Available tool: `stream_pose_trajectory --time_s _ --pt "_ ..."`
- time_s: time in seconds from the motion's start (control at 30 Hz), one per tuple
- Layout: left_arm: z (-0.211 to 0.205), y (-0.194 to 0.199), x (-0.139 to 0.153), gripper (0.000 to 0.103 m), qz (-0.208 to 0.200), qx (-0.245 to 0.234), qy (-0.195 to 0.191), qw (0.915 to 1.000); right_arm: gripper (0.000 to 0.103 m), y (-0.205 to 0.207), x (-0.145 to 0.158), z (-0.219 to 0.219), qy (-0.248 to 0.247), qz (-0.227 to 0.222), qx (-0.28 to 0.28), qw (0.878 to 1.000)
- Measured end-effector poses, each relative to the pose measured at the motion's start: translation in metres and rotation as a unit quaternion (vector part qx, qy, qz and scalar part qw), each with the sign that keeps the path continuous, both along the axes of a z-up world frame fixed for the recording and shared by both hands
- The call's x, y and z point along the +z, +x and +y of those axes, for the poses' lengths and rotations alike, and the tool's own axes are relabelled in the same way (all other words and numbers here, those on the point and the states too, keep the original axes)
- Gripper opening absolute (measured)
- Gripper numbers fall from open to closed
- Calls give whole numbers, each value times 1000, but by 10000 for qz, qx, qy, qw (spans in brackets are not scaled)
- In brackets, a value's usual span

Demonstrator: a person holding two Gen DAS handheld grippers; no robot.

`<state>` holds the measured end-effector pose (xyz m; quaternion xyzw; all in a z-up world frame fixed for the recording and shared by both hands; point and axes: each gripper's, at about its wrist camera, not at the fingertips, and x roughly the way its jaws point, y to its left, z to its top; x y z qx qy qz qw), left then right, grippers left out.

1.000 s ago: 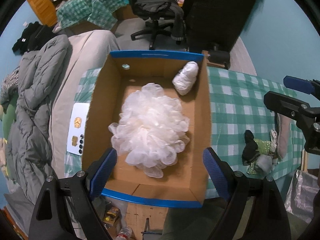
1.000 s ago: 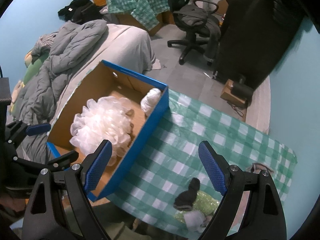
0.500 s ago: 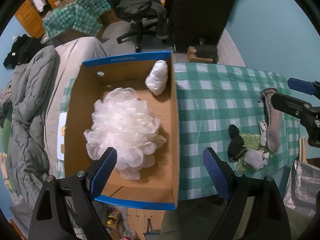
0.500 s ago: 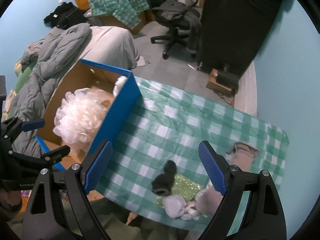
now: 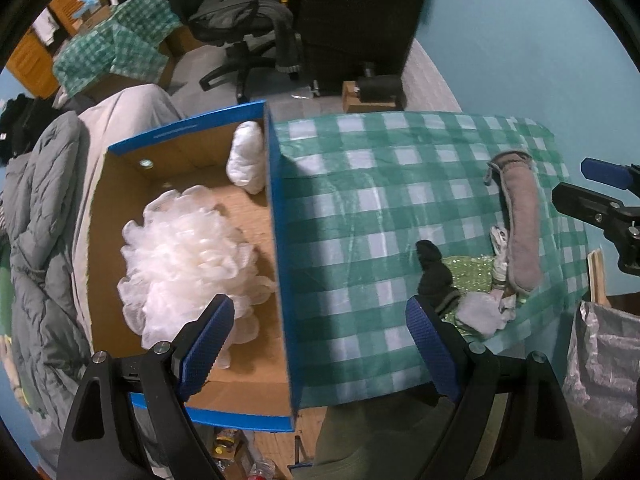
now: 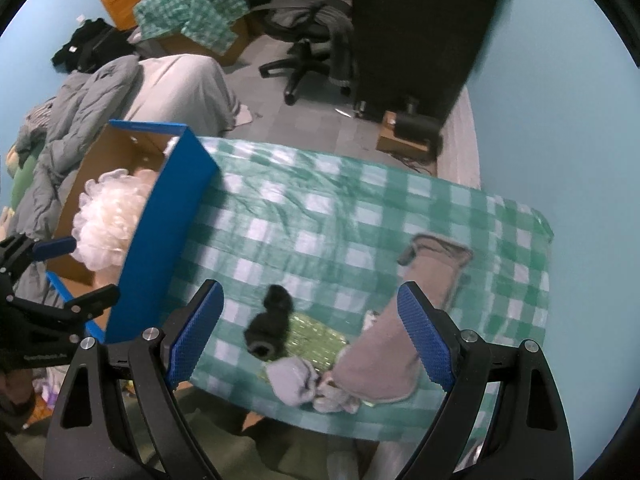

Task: Organize soft objects
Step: 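Move the right tool to the grey fleece mitten and grasp it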

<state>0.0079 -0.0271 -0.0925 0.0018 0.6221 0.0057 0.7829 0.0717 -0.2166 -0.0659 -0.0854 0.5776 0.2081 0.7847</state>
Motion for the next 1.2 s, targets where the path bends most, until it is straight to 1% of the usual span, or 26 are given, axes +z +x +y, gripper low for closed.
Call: stream_pose_trajectory --time_s 0.13,0.2,0.27,0.37,0.5,0.6,0.7,0.83,1.0,1.2 --pt "-13 6 -3 89 39 -171 10 9998 89 2 -7 -21 -13 58 -212 9998" --pt "-20 10 -7 89 64 -245 14 9997 92 2 -11 -32 10 67 -304 9995" --pt "-26 12 -11 89 100 -309 42 9995 92 3 -16 -43 -13 108 -413 9991" --pt "-35 14 -18 89 136 -369 63 9992 92 4 -28 -61 -54 231 -603 9979" --pt "-45 19 -27 89 240 -433 -45 9988 92 4 -44 -82 -84 390 -805 9960" --pt "-55 23 -35 89 285 -497 -39 9983 92 5 -55 -92 -174 499 -924 9943" --pt "-63 29 -43 89 299 -569 -29 9979 92 9 -66 -102 -129 610 -1041 9926" --pt "-74 40 -55 89 321 -663 -4 9973 92 15 -80 -106 -63 743 -1145 9906" --pt "-79 51 -69 89 410 -636 -35 9971 92 26 -98 -103 -28 886 -1186 9890" --pt "-80 63 -85 89 546 -467 -124 9973 92 40 -122 -97 -283 972 -1192 9877"
